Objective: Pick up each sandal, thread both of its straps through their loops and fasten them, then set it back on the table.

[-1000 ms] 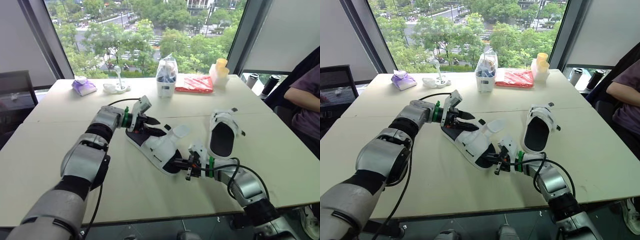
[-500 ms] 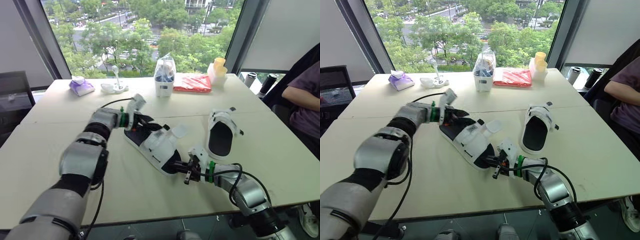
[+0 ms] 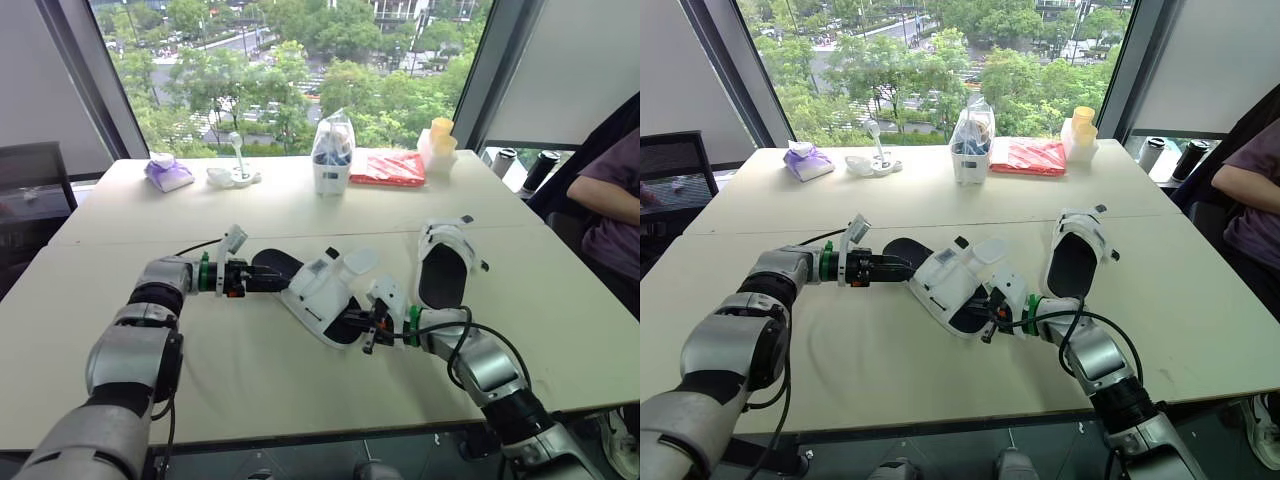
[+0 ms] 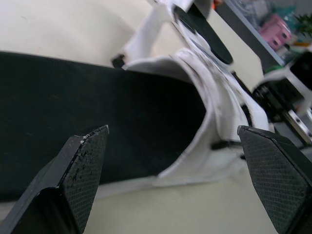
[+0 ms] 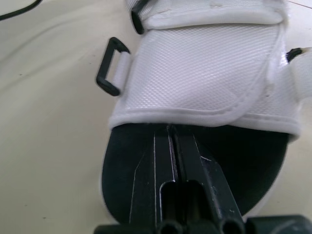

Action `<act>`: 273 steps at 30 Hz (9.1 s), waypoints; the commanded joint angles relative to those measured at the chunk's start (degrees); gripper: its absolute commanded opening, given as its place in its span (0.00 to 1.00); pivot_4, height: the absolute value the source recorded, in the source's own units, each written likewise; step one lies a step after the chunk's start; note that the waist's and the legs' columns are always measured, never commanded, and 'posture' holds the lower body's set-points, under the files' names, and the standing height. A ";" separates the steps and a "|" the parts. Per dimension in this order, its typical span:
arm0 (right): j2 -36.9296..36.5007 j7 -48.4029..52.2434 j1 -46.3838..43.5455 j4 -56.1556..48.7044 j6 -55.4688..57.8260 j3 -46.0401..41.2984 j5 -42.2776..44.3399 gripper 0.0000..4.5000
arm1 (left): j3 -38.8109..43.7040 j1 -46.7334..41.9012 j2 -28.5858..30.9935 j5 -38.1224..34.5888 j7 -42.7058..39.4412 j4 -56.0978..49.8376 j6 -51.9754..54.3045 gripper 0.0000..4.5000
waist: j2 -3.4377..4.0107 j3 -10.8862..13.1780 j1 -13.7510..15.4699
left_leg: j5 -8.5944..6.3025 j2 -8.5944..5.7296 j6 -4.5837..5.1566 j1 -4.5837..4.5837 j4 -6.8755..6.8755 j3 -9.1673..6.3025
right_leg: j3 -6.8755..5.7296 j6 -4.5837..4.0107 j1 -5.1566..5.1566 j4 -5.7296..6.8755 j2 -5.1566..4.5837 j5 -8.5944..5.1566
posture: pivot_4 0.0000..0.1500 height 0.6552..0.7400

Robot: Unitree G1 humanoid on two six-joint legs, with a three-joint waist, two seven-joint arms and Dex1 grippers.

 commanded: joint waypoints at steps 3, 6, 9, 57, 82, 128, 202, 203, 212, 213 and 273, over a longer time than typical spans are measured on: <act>-0.13 -1.02 -2.04 4.44 -1.65 -1.81 -1.57 0.00 | -2.59 4.47 -1.11 -2.65 -5.27 -12.90 6.01 0.98 | 0.00 0.00 -0.21 | 0.00 0.00 0.00 -0.01 0.15 0.02 | 0.02 -0.15 0.06 -0.01 -0.01 0.00 | 1.00 1.00; -0.45 -0.57 -2.48 6.22 -2.26 -2.30 -1.46 0.00 | -4.78 9.39 -0.77 -4.97 -6.77 -24.40 11.55 0.98 | 0.00 0.00 -0.18 | 0.00 0.00 0.00 0.01 0.15 0.01 | 0.02 -0.18 0.06 0.05 0.00 0.01 | 1.00 1.00; -0.80 0.39 -2.23 6.86 -2.30 -2.54 -1.24 0.00 | -5.86 13.45 -0.27 -7.30 -6.05 -33.95 16.78 0.98 | 0.01 0.00 -0.23 | 0.00 0.01 0.00 0.01 0.10 0.00 | 0.02 -0.22 0.05 0.05 0.01 0.05 | 1.00 1.00; -1.02 6.36 0.34 6.26 -0.42 -0.71 -1.59 0.00 | -4.40 0.83 -2.91 -10.84 10.47 -12.78 6.41 0.93 | 0.02 -0.03 -1.63 | 0.00 0.02 0.00 0.09 0.11 0.03 | 0.02 -0.11 0.09 0.04 0.01 0.05 | 1.00 1.00; -0.04 6.61 -0.26 8.65 -1.70 -0.43 -1.97 0.00 | 2.14 11.17 0.23 -25.47 13.19 -46.90 24.66 0.00 | 0.03 -0.04 -2.08 | 0.00 0.04 0.00 0.21 0.17 0.01 | 0.02 -0.24 0.17 0.11 0.02 0.04 | 1.00 1.00; 0.17 5.18 1.45 7.16 -1.42 -0.34 -2.16 0.00 | 4.00 -3.26 -1.47 -6.48 18.22 0.25 -6.30 0.99 | -0.01 -0.05 -2.08 | 0.00 0.05 0.00 0.18 0.09 0.02 | 0.01 -0.05 0.15 0.05 0.04 0.13 | 1.00 1.00; 1.29 1.11 6.81 2.85 -0.61 -0.60 -2.61 0.00 | 6.62 -14.30 -16.01 -1.70 21.54 4.53 -10.71 0.02 | -0.05 -0.06 -2.79 | -0.01 0.04 0.00 0.16 0.03 0.02 | 0.00 0.05 0.15 -0.02 0.04 0.15 | 1.00 1.00; 1.09 1.23 7.06 2.69 -0.60 -0.60 -2.61 0.00 | 4.54 -13.09 -15.82 -0.27 19.35 3.21 -14.41 0.02 | -0.05 -0.06 -2.75 | -0.01 0.03 0.00 0.15 0.03 0.01 | 0.00 0.05 0.15 -0.03 0.04 0.15 | 1.00 1.00; -0.24 2.82 7.58 2.44 -0.64 -0.20 -2.65 0.00 | -10.66 0.43 -9.30 13.77 21.20 -9.40 -60.30 0.02 | -0.02 -0.09 -1.65 | -0.01 0.05 0.00 0.20 -0.15 0.02 | 0.02 -0.03 0.09 -0.05 0.03 0.18 | 1.00 1.00; -0.26 3.01 7.37 2.75 -0.81 -0.09 -2.74 0.00 | -11.51 0.76 -8.51 15.25 23.46 -9.50 -65.37 0.02 | -0.02 -0.09 -1.42 | -0.01 0.05 0.00 0.20 -0.12 0.02 | 0.02 -0.02 0.09 -0.06 0.03 0.17 | 1.00 1.00; 0.43 8.40 0.63 13.45 -5.28 1.79 -5.18 0.00 | -14.82 27.67 14.95 -48.11 40.51 -76.12 18.63 0.99 | -0.04 -0.14 -2.75 | -0.05 0.23 0.00 0.93 -0.03 0.13 | -0.06 -0.37 1.04 -0.65 0.05 0.10 | 1.00 1.00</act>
